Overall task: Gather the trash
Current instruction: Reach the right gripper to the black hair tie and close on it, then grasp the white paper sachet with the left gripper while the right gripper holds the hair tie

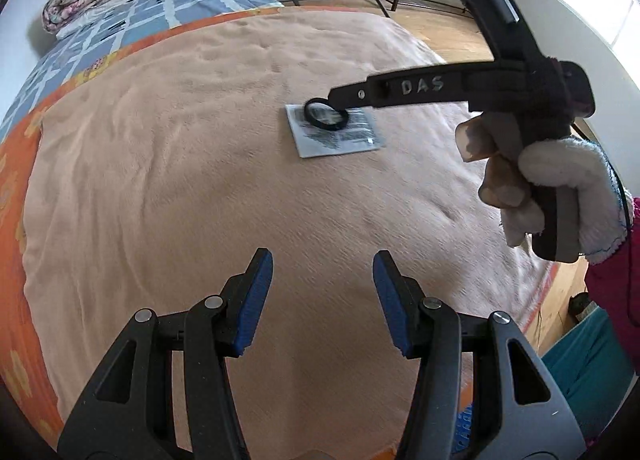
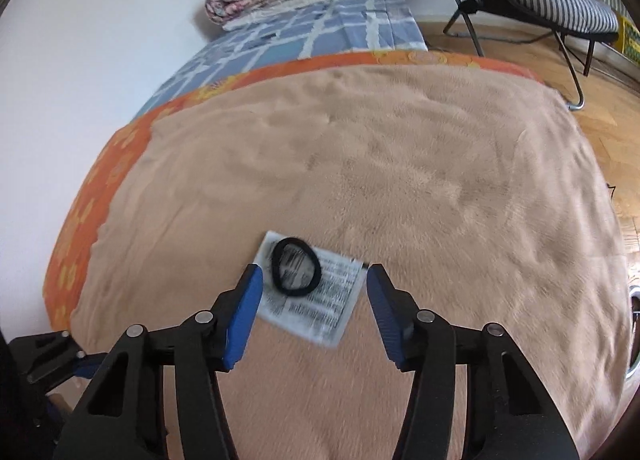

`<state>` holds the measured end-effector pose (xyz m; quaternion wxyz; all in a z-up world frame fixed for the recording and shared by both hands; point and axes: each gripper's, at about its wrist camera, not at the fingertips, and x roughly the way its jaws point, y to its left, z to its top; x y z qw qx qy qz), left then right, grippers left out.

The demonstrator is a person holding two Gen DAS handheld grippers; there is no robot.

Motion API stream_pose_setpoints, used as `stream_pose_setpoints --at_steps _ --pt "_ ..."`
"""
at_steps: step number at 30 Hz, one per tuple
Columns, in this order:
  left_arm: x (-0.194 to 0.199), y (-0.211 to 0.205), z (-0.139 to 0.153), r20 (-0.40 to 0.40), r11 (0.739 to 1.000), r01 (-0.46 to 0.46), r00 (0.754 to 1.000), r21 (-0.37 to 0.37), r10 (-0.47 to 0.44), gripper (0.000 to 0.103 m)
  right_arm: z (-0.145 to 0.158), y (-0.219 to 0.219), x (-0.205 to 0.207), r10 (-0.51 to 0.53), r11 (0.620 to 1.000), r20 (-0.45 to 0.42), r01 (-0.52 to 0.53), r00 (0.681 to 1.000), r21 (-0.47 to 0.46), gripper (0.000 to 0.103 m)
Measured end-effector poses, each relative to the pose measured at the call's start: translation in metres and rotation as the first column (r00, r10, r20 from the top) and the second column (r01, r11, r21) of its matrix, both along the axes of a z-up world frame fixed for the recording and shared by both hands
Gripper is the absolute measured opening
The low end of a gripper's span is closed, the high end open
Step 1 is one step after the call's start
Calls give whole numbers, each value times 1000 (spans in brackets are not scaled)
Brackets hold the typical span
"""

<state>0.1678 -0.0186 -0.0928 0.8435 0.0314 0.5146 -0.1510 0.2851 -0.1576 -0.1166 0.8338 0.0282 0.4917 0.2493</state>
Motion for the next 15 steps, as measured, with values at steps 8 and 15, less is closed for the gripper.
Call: stream_pose_setpoints --at_steps 8,15 --pt "21 -2 -1 26 999 49 998 24 -50 54 -15 10 13 -4 991 30 8 1000 -132 24" --pt "49 -15 5 43 995 99 994 15 -99 54 -16 -17 18 -37 986 23 40 999 -159 7"
